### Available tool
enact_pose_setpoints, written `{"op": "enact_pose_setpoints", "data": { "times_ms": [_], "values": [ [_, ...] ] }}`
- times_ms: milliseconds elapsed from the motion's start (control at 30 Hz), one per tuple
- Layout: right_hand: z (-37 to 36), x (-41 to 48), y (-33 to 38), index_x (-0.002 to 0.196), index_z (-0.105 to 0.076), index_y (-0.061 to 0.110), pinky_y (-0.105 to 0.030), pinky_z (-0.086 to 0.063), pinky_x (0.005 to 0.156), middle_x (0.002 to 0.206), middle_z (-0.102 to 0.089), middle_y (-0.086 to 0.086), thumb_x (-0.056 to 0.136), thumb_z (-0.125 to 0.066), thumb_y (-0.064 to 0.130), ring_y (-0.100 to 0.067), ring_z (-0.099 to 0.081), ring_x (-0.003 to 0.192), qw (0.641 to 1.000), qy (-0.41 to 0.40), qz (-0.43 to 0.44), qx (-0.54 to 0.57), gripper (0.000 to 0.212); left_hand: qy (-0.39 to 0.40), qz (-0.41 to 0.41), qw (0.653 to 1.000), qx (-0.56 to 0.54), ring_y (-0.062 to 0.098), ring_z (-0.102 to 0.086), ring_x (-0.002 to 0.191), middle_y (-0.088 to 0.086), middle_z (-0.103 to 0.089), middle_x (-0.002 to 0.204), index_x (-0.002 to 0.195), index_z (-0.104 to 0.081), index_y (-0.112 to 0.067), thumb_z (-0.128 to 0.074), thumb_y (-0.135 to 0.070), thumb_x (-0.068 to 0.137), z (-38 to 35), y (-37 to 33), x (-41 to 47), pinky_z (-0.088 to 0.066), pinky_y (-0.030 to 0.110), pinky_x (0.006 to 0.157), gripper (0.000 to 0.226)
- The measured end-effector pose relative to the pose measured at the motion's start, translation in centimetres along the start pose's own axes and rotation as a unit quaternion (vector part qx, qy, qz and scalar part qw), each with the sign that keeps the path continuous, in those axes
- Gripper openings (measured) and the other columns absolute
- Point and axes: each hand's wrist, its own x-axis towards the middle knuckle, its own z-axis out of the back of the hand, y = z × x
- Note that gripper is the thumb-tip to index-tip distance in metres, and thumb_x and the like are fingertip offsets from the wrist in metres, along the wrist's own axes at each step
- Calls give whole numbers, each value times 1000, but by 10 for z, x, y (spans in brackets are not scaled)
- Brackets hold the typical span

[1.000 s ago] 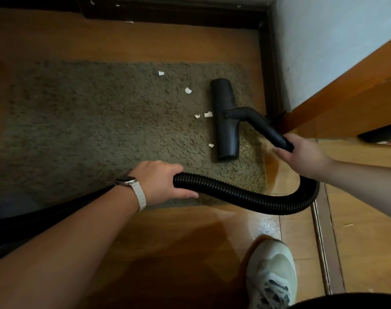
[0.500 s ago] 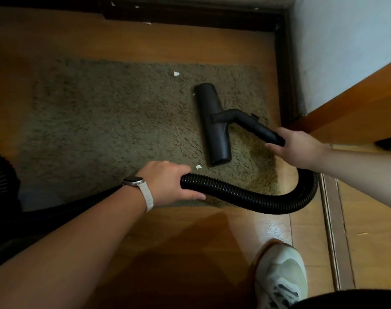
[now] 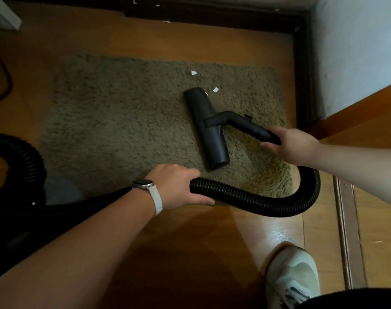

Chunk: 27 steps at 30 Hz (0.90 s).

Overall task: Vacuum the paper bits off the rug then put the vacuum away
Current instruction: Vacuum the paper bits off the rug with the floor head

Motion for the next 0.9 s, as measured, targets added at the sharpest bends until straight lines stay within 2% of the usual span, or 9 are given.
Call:
{"op": "enact_pose_setpoints", "data": {
  "times_ms": [100, 200, 333, 400, 500, 600, 733, 900],
  "values": [
    [-1, 1, 7, 109, -50, 26, -36, -52, 56, 75, -60, 0, 98, -50, 50, -16, -60, 63, 1000, -3, 0, -8, 26, -2, -4, 1000, 3, 8, -54, 69, -14, -54, 73, 83, -48, -33, -37, -93, 69, 0, -2, -1, -40, 28, 61, 63],
    [2, 3, 18, 110, -50, 26, -35, -51, 51, 73, -61, 0, 98, -49, 51, -16, -60, 60, 1000, -2, 19, -19, 28, 2, -9, 1000, -12, 6, -54, 69, -15, -54, 73, 84, -49, -34, -39, -92, 70, 0, 0, -6, -44, 28, 64, 60],
    [8, 4, 29, 109, -49, 27, -28, -41, 47, 72, -59, 2, 98, -51, 50, -14, -58, 57, 998, -2, 45, -35, 25, 2, -13, 1000, -22, 5, -53, 67, -15, -53, 72, 78, -43, -36, -39, -91, 71, 0, 0, -12, -46, 28, 66, 55],
    [10, 2, 28, 110, -50, 27, -30, -42, 47, 72, -59, 3, 97, -51, 50, -14, -58, 57, 998, -6, 46, -34, 27, -3, -12, 1000, -22, 6, -54, 68, -14, -54, 72, 81, -46, -34, -40, -90, 72, 1, -1, -12, -47, 28, 66, 57],
    [11, -4, 15, 112, -52, 27, -31, -47, 51, 73, -61, 2, 96, -53, 50, -14, -60, 61, 999, -22, 20, -19, 28, -6, -8, 1000, -21, 7, -56, 70, -14, -56, 74, 87, -52, -33, -39, -91, 71, 3, -3, -11, -50, 30, 67, 61],
    [12, -15, -9, 112, -53, 27, -32, -50, 56, 75, -62, 2, 96, -55, 50, -13, -61, 65, 999, -40, -24, -3, 28, -13, -7, 1000, -17, 7, -55, 69, -14, -55, 73, 84, -49, -34, -39, -91, 71, 5, -6, -7, -45, 28, 62, 60],
    [9, -31, -35, 113, -54, 29, -28, -41, 51, 76, -61, 2, 96, -56, 48, -13, -60, 66, 996, -53, -69, 26, 27, -21, -14, 1000, -7, 7, -54, 68, -14, -53, 72, 85, -51, -31, -40, -91, 72, 7, -14, -2, -46, 28, 64, 62],
    [7, -31, -37, 111, -55, 28, -29, -43, 52, 76, -62, 0, 95, -55, 50, -15, -61, 65, 997, -38, -60, 24, 27, -14, -17, 1000, -2, 10, -55, 70, -13, -54, 73, 87, -52, -31, -39, -91, 72, 8, -17, 0, -44, 28, 63, 63]
  ]
}}
